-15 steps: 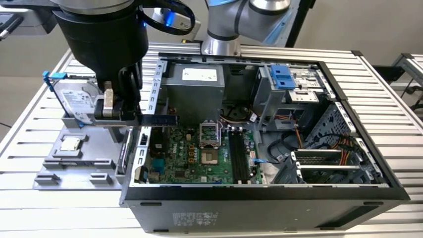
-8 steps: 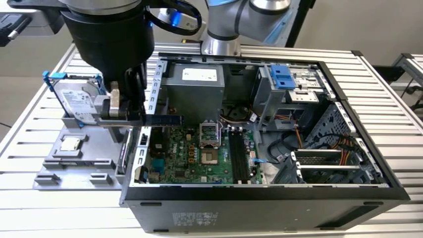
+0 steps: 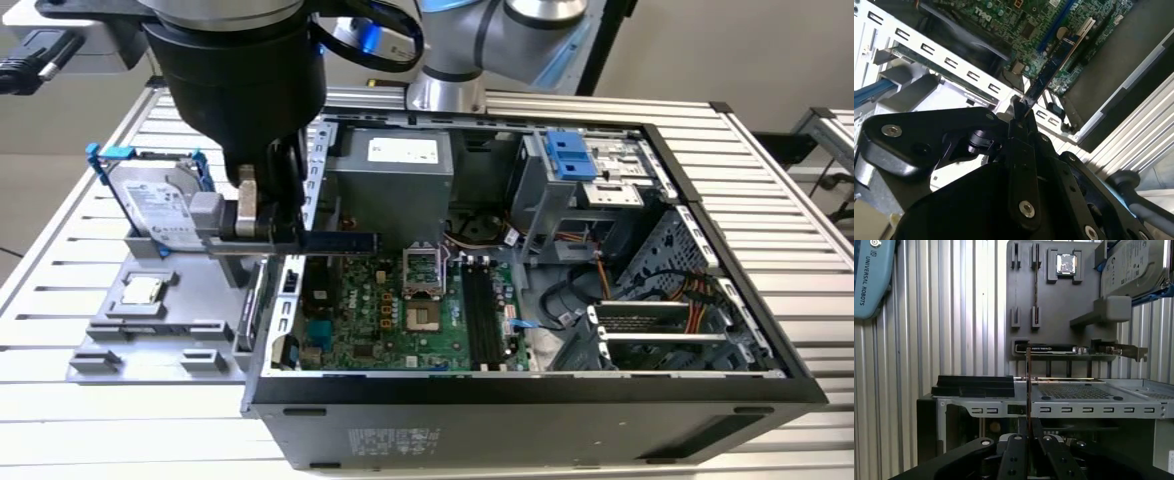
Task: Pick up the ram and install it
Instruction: 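Pick up the ram and move it above insertion slot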
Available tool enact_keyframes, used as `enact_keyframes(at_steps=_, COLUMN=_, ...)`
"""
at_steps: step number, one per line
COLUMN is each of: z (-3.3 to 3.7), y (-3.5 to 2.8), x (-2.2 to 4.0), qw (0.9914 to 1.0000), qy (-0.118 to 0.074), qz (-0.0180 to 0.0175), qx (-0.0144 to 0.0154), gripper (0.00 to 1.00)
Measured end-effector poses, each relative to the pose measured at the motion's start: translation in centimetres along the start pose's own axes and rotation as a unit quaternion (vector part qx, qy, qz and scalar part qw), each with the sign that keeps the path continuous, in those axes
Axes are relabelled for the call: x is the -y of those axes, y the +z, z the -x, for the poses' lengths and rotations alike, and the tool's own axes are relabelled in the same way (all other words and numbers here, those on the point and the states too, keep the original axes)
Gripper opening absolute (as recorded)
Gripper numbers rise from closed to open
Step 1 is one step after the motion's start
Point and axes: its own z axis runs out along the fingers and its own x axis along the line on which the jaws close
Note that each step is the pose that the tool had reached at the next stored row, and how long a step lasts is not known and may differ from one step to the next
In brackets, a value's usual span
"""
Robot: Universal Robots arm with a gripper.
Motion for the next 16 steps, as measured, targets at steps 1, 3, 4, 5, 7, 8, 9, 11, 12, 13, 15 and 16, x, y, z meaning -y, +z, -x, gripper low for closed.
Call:
enact_keyframes(at_steps=1, z=0.0, y=0.0, x=0.1, qw=1.0, qy=0.0, qz=0.0, qx=0.0, gripper=0.0)
enact_keyframes(at_steps=3, z=0.01, y=0.0, x=0.3, qw=1.0, qy=0.0, qz=0.0, qx=0.0, gripper=0.0)
enact_keyframes(at_steps=4, z=0.0, y=-0.01, x=0.4, qw=1.0, qy=0.0, qz=0.0, qx=0.0, gripper=0.0)
enact_keyframes(at_steps=5, z=0.01, y=0.0, x=0.52, qw=1.0, qy=0.0, qz=0.0, qx=0.0, gripper=0.0)
enact_keyframes(at_steps=7, z=0.01, y=-0.01, x=0.82, qw=1.0, qy=0.0, qz=0.0, qx=0.0, gripper=0.0)
enact_keyframes(at_steps=8, z=0.01, y=-0.01, x=0.96, qw=1.0, qy=0.0, qz=0.0, qx=0.0, gripper=0.0)
enact_keyframes(at_steps=9, z=0.01, y=-0.01, x=1.12, qw=1.0, qy=0.0, qz=0.0, qx=0.0001, gripper=0.0)
enact_keyframes(at_steps=11, z=0.02, y=-0.01, x=1.41, qw=1.0, qy=0.0, qz=0.0, qx=0.0, gripper=0.0)
enact_keyframes(at_steps=12, z=0.02, y=-0.02, x=1.55, qw=1.0, qy=0.0, qz=0.0, qx=0.0, gripper=0.0)
enact_keyframes(at_steps=13, z=0.02, y=-0.02, x=1.68, qw=1.0, qy=0.0, qz=0.0, qx=0.0, gripper=0.0)
enact_keyframes(at_steps=15, z=0.02, y=-0.01, x=1.96, qw=1.0, qy=0.0, qz=-0.0001, qx=0.0001, gripper=0.0)
enact_keyframes(at_steps=16, z=0.03, y=-0.02, x=2.09, qw=1.0, qy=0.0, qz=0.0, qx=0.0, gripper=0.0)
